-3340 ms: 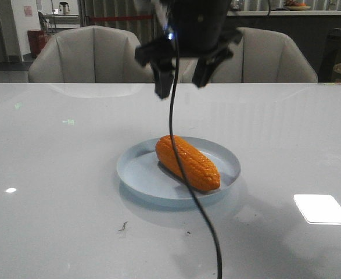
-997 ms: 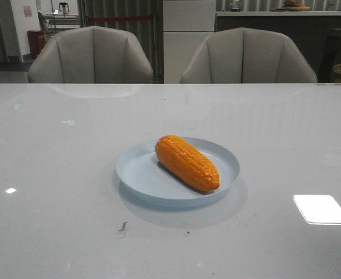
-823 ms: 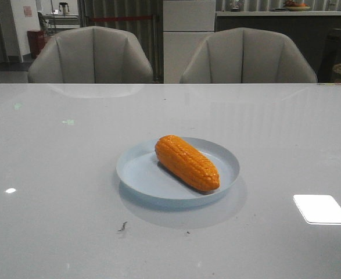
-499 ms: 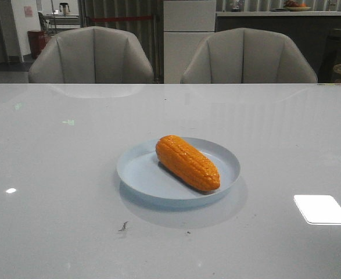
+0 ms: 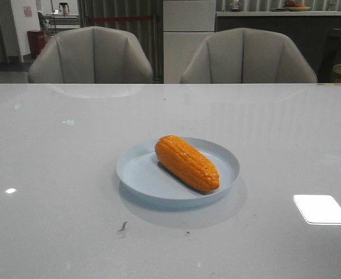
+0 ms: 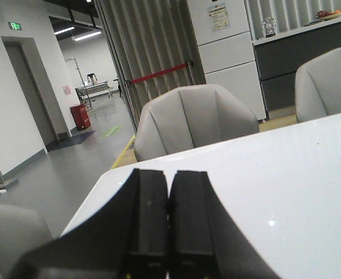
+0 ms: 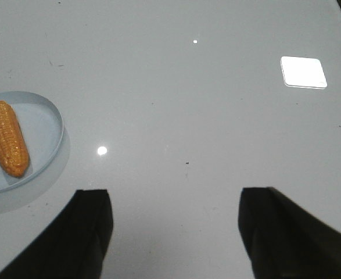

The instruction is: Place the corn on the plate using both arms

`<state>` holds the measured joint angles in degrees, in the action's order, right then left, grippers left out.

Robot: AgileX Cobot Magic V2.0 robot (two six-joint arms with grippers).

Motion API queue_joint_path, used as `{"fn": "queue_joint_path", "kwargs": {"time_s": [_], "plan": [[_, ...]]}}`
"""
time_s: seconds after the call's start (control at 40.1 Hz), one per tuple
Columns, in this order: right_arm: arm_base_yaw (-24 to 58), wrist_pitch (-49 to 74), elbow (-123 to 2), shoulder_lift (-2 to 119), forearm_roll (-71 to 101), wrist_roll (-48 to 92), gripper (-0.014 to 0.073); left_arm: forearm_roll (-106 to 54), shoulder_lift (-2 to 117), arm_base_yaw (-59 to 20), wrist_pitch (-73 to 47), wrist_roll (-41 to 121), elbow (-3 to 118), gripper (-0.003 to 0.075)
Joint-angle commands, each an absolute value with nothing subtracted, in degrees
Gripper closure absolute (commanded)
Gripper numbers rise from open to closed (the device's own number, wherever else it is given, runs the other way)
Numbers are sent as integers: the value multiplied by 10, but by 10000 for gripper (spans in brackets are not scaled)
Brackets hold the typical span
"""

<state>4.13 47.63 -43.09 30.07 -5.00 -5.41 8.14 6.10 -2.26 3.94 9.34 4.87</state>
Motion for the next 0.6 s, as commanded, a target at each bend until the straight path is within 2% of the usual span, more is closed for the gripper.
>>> {"fn": "queue_joint_path", "kwargs": {"time_s": [0.0,0.125,0.15,0.349,0.573], "plan": [[37,436,-445,304,-54,-49,27,74,30,-21,83,87,23,627],[37,436,-445,304,-54,-49,27,20,-19,-21,82,86,-31,627],[37,436,-445,304,-54,-49,27,11,-18,-21,43,86,-27,627],[37,435,-445,304,-54,-49,27,7,-17,-21,-35,86,-29,627],[37,435,-445,304,-54,-49,27,-4,-17,-21,-29,86,-29,627]]}}
